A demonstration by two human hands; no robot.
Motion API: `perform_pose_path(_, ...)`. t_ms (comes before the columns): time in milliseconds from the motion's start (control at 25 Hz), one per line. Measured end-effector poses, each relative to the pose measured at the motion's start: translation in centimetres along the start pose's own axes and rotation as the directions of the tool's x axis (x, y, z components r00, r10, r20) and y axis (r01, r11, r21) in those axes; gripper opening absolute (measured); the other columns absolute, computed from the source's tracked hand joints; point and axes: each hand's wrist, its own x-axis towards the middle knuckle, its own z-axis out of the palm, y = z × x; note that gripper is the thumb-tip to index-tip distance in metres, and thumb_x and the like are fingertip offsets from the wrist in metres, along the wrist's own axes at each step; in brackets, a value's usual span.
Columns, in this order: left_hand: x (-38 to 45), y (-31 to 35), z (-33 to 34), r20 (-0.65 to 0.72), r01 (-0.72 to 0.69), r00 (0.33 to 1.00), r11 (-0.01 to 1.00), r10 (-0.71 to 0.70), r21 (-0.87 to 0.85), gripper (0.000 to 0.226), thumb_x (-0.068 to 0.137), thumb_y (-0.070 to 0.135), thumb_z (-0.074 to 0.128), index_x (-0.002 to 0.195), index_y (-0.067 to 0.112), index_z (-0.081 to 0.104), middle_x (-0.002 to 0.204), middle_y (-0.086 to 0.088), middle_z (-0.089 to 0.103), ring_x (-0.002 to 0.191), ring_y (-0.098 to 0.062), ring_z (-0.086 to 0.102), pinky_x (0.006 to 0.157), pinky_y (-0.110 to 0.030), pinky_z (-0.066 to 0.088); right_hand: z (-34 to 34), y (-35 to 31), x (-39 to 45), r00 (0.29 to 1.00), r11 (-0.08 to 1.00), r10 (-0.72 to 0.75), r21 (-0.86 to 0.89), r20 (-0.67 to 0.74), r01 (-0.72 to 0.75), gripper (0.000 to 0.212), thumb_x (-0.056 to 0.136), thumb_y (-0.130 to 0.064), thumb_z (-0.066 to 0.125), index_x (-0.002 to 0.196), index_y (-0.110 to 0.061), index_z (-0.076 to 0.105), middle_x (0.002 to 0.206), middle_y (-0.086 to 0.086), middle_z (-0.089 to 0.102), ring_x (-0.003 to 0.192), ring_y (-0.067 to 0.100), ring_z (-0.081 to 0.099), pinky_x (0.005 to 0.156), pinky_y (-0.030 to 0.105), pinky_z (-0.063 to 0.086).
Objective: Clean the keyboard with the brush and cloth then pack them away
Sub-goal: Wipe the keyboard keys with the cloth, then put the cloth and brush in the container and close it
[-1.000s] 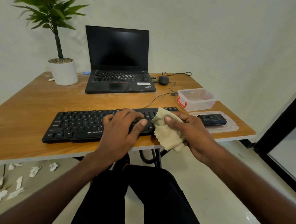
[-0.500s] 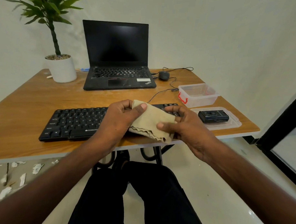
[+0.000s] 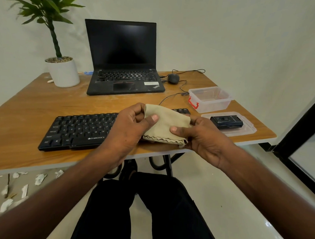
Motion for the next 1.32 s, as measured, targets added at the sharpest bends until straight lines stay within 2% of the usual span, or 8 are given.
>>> perform_pose_path(120, 0.0, 0.4, 0.1, 0.015, 0.041, 0.999, 0.999, -0.041, 0.013, 0.02, 0.1, 0.014, 0.07, 0.12, 0.011, 0.069, 0.102, -0.008, 0.081, 0.083, -0.02, 0.077, 0.054, -0.027, 0.06, -0.7, -0.4, 0.1, 0.999, 0.999, 0.037, -0.002, -0.014, -0.037, 0.047, 0.082, 0.005, 0.077, 0.127, -0.005, 0.067, 0.113, 0.016, 0.077, 0.105, 0.033, 0.075, 0.085, 0.05, 0.062)
perform_pose_path(360, 2.4, 2.1, 1.4, -0.006, 0.088, 0.996, 0.995, -0.088, 0.041, 0.026, 0.093, 0.006, 0.077, 0.117, 0.014, 0.07, 0.103, -0.001, 0.082, 0.093, -0.024, 0.079, 0.056, -0.025, 0.06, -3.1, -3.4, 0.9, 0.986, 0.965, -0.139, -0.235, -0.096, 0.113, 0.035, 0.086, 0.003, 0.076, 0.119, -0.007, 0.072, 0.106, 0.011, 0.079, 0.099, 0.025, 0.077, 0.075, 0.036, 0.064)
perform_pose_path(520, 7.5, 4.2, 5.0, -0.003, -0.023, 1.0, 0.977, 0.024, 0.21, 0.02, 0.089, 0.01, 0.082, 0.106, 0.015, 0.073, 0.099, -0.004, 0.078, 0.091, -0.025, 0.076, 0.067, -0.031, 0.06, -6.7, -7.6, 2.3, 0.913, 0.871, -0.362, -0.418, -0.19, 0.259, 0.028, 0.081, 0.004, 0.08, 0.106, -0.008, 0.076, 0.096, 0.011, 0.078, 0.087, 0.02, 0.076, 0.064, 0.027, 0.059)
perform_pose_path(720, 16.3, 5.3, 11.3, -0.036, -0.178, 0.972, 0.831, 0.231, 0.527, 0.025, 0.078, 0.015, 0.089, 0.085, 0.034, 0.076, 0.086, 0.006, 0.071, 0.081, -0.018, 0.07, 0.067, -0.034, 0.059, -13.3, -12.2, 7.4, 0.77, 0.649, -0.585, -0.716, -0.255, 0.256, 0.03, 0.068, -0.003, 0.087, 0.089, -0.024, 0.081, 0.086, -0.001, 0.077, 0.088, 0.022, 0.07, 0.076, 0.034, 0.055)
perform_pose_path(920, 19.9, 3.5, 15.2, -0.024, -0.043, 0.998, 0.902, 0.059, 0.43, 0.02, 0.086, 0.0, 0.081, 0.098, 0.015, 0.076, 0.079, -0.01, 0.077, 0.056, -0.016, 0.073, 0.04, -0.018, 0.044, -17.3, -12.7, 10.8, 0.77, 0.633, -0.568, -0.752, -0.29, 0.183, 0.029, 0.074, 0.001, 0.083, 0.093, -0.02, 0.078, 0.09, -0.001, 0.073, 0.089, 0.019, 0.066, 0.069, 0.023, 0.048)
perform_pose_path(1000, 20.0, 2.5, 15.7, -0.004, -0.062, 0.997, 0.9, 0.071, 0.432, 0.022, 0.084, -0.002, 0.083, 0.091, 0.017, 0.073, 0.08, -0.01, 0.078, 0.059, -0.015, 0.074, 0.044, -0.019, 0.049, -18.4, -12.0, 11.3, 0.782, 0.633, -0.556, -0.753, -0.283, 0.178, 0.029, 0.073, 0.001, 0.083, 0.092, -0.02, 0.078, 0.09, 0.001, 0.074, 0.084, 0.017, 0.064, 0.067, 0.023, 0.047)
perform_pose_path(1160, 19.7, 0.7, 16.0, 0.022, -0.129, 0.991, 0.879, 0.134, 0.459, 0.026, 0.078, 0.001, 0.085, 0.082, 0.022, 0.07, 0.08, -0.005, 0.078, 0.07, -0.019, 0.078, 0.075, -0.046, 0.066, -19.3, -10.9, 10.9, 0.788, 0.624, -0.561, -0.755, -0.253, 0.201, 0.03, 0.073, 0.002, 0.081, 0.09, -0.022, 0.077, 0.081, -0.004, 0.071, 0.071, 0.01, 0.059, 0.06, 0.021, 0.043)
perform_pose_path(1320, 17.4, -0.4, 16.5, 0.096, -0.302, 0.949, 0.778, 0.301, 0.55, 0.022, 0.084, 0.011, 0.08, 0.089, 0.029, 0.069, 0.081, 0.005, 0.072, 0.076, -0.014, 0.069, 0.069, -0.037, 0.058, -19.2, -9.3, 9.1, 0.728, 0.585, -0.657, -0.741, -0.194, 0.33, 0.027, 0.078, 0.005, 0.071, 0.09, -0.018, 0.076, 0.087, -0.002, 0.074, 0.076, 0.01, 0.064, 0.064, 0.02, 0.047)
